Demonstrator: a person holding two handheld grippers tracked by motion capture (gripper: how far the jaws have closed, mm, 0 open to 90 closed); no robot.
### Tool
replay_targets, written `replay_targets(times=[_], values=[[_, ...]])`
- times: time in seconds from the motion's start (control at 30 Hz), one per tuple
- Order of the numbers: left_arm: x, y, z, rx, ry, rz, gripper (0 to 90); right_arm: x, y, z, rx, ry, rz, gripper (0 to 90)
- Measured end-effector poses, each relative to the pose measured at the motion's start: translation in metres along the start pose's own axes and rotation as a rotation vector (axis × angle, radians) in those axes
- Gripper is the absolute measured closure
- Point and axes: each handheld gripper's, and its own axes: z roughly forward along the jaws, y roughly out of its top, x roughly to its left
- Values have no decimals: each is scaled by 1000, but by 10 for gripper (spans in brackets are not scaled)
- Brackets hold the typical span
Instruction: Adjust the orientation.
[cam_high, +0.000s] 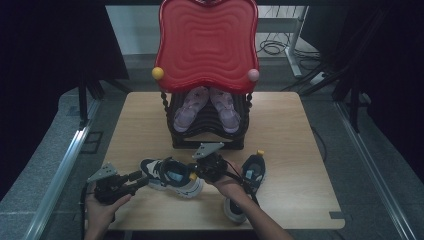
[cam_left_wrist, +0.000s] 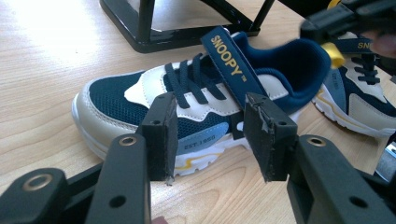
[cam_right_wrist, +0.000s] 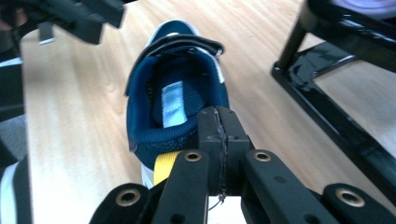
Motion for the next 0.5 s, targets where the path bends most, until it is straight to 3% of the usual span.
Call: replay_targets(times=[0.5], values=[[1,0,-2,-9,6,-12,550,29,-4,0,-8,86,-53,900]])
